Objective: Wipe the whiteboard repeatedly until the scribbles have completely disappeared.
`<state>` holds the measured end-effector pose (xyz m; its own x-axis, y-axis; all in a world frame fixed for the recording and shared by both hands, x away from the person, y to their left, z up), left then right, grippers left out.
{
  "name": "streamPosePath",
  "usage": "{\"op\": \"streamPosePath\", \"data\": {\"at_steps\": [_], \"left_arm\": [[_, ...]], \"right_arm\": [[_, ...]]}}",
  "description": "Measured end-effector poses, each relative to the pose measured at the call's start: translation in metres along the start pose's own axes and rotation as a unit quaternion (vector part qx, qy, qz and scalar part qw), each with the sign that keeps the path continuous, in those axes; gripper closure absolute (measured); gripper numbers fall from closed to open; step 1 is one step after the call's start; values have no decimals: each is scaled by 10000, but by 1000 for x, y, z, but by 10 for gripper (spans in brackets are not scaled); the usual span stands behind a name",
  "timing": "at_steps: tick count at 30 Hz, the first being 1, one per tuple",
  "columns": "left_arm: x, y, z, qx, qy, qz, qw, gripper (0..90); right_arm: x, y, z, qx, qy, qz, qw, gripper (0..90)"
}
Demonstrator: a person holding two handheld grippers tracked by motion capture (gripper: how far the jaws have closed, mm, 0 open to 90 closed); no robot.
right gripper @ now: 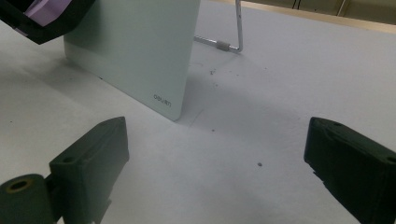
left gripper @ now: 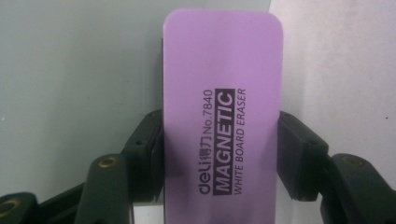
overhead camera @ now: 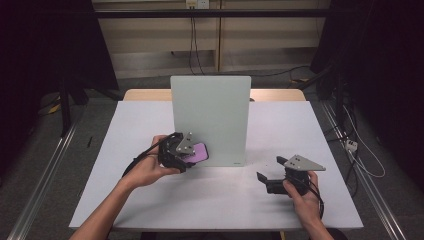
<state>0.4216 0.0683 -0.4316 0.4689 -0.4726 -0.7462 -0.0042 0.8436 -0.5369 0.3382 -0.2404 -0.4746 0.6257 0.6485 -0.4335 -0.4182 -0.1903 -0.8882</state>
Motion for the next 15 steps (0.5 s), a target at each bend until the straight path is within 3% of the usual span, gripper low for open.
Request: {"op": "streamPosePath", "data": {"at_steps": [5, 7, 9, 11, 13, 15], "left_arm": [[-12, -1, 15, -161, -80, -183, 9997, 412], [-18, -3, 22, -251, -220, -254, 9991, 412], [-24, -7, 29, -369, -284, -377, 9982, 411], [-29, -10, 35, -423, -498, -479, 9967, 411], [-34, -11, 41, -585, -519, -589, 9952, 411], [-35, -12, 43, -593, -536, -601, 9950, 411]], "right_arm": [[0, 0, 0, 0, 4, 2, 10000, 67], [1, 0, 0, -4, 4, 4, 10000, 67], [1, 0, 0, -1, -5, 6, 10000, 67], [1, 0, 0, -4, 2, 6, 10000, 67], [0, 0, 0, -18, 4, -11, 10000, 67], [0, 0, -1, -2, 10, -4, 10000, 67]]}}
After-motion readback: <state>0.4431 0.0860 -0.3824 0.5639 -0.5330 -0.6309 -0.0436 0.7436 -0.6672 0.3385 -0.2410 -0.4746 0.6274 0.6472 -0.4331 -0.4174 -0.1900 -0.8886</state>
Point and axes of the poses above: each handheld gripper's, and its own axes: x roughly forward along the jaws, y roughly out of its underside, z roughly to its left, the point moved 5 cm from there along x, roughly forward along the jaws, and after that the axes turned 11 degrees about -y, right-handed, at the moved point
